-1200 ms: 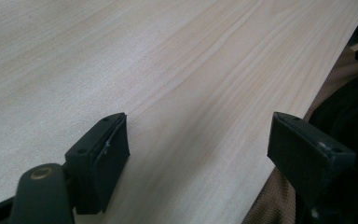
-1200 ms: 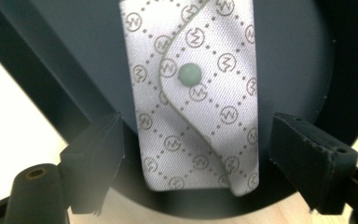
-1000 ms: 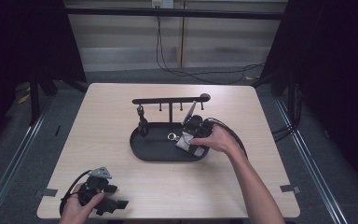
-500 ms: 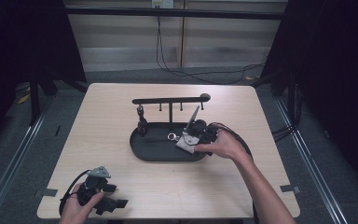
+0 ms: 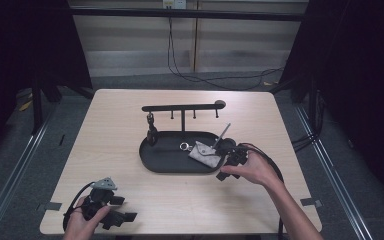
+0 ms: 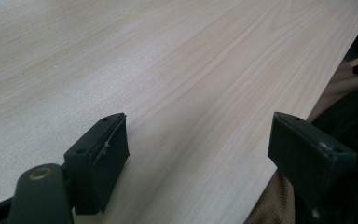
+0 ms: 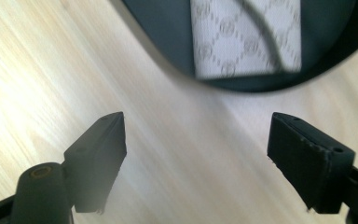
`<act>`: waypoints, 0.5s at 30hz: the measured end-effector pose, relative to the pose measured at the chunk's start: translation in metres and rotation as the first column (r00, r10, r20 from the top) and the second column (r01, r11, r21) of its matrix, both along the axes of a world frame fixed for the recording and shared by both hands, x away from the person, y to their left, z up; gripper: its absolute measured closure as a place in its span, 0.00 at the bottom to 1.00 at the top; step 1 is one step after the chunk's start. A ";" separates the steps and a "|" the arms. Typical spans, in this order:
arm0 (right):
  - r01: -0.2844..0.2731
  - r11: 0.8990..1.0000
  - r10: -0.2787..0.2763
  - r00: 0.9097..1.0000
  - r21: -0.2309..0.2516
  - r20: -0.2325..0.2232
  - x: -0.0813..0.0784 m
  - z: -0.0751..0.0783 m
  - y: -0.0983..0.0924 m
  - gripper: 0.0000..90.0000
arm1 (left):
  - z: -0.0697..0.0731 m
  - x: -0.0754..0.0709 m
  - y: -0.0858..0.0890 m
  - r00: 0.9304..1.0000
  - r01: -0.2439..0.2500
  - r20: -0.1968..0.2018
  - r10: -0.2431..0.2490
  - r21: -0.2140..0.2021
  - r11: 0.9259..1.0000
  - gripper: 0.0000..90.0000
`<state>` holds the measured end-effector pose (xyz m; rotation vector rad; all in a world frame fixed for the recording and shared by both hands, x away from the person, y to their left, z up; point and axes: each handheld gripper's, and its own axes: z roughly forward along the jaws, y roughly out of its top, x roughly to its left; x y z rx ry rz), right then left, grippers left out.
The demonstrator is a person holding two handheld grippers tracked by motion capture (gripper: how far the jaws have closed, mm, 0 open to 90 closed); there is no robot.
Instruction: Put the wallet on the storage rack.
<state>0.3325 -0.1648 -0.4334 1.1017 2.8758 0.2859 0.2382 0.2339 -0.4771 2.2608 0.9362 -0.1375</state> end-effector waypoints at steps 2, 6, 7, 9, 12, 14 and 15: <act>0.000 1.000 0.000 1.000 -0.001 -0.009 -0.005 -0.001 -0.004 0.23 | 0.000 0.000 0.000 1.000 -0.001 0.000 0.001 -0.003 1.000 0.22; 0.012 1.000 -0.011 1.000 0.029 -0.016 -0.014 -0.002 -0.011 0.23 | 0.000 0.000 0.000 1.000 -0.003 0.003 0.003 -0.004 1.000 0.22; 0.021 0.999 -0.020 1.000 0.036 -0.017 -0.019 -0.002 -0.016 0.23 | 0.000 0.000 0.000 1.000 -0.011 0.000 0.011 -0.012 1.000 0.22; 0.038 0.998 -0.037 0.999 0.051 -0.009 -0.023 -0.002 -0.021 0.23 | 0.001 -0.001 0.000 1.000 -0.011 0.000 0.011 -0.015 1.000 0.22; 0.050 0.997 -0.049 0.999 0.063 -0.002 -0.027 -0.004 -0.026 0.22 | 0.001 0.000 0.001 1.000 -0.015 0.004 0.015 -0.017 1.000 0.22; 0.050 0.997 -0.051 0.999 0.063 0.007 -0.034 -0.007 -0.028 0.22 | 0.001 0.000 0.001 1.000 -0.023 0.008 0.023 -0.006 1.000 0.22; 0.051 0.996 -0.052 0.999 0.072 0.006 -0.037 -0.009 -0.028 0.22 | 0.001 0.000 0.001 1.000 -0.022 0.010 0.022 0.002 1.000 0.22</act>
